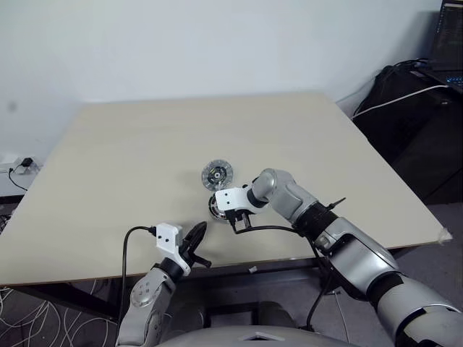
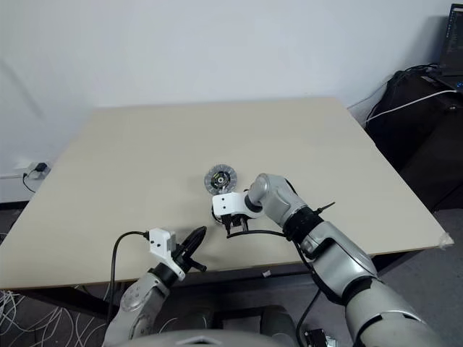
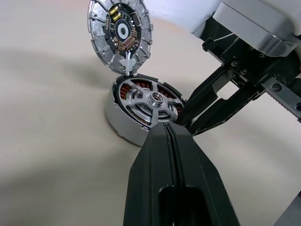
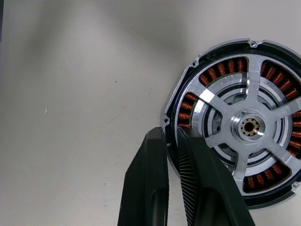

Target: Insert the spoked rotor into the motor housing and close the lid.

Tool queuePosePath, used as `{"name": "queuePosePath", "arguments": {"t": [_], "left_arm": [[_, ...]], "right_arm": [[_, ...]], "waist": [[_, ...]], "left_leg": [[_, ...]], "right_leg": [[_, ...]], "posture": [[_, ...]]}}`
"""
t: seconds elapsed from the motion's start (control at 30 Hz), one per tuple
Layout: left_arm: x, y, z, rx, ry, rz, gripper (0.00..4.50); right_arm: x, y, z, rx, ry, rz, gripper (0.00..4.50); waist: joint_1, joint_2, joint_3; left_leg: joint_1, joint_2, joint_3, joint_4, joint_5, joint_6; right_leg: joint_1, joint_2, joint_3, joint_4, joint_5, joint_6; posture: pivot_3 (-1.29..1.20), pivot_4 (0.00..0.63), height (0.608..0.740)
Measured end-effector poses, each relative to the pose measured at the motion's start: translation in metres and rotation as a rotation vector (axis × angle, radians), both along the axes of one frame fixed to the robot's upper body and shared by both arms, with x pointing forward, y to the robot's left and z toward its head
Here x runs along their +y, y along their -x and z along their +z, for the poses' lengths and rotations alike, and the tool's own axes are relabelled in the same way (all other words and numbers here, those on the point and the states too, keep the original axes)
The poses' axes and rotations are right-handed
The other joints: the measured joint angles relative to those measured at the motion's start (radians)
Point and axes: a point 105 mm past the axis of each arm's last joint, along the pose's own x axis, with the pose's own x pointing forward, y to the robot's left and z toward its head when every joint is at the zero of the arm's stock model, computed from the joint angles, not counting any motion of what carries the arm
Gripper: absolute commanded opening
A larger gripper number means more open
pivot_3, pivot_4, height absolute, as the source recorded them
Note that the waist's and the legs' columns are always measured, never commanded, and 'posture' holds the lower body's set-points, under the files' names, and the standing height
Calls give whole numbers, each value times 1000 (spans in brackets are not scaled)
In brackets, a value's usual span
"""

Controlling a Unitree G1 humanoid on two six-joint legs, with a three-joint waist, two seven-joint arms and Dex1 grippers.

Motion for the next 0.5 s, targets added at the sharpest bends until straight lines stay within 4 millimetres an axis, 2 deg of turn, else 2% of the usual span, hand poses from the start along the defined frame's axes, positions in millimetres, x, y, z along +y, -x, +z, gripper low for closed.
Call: {"name": "queuePosePath", "arguments": {"t": [0.1, 0.3, 0.5], "left_arm": [[-1, 0, 0, 1, 4, 0, 0], [-1, 1, -2, 14, 9, -4, 0], [-1, 1, -2, 20, 14, -7, 0]], "right_arm": [[0, -1, 0, 10, -26, -33, 52], [-6, 3, -1, 83, -188, -280, 52], [-15, 33, 5, 212, -302, -523, 52]], "waist": [[0, 0, 0], [2, 0, 0], [5, 0, 0]], "left_leg": [[0, 0, 0, 0, 0, 0], [-1, 0, 0, 0, 0, 0], [-2, 0, 0, 0, 0, 0]], "right_leg": [[0, 0, 0, 1, 0, 0], [-2, 0, 0, 3, 0, 0], [-2, -1, 0, 3, -1, -1]], "posture": [[0, 0, 740], [0, 0, 740], [0, 0, 740]]}}
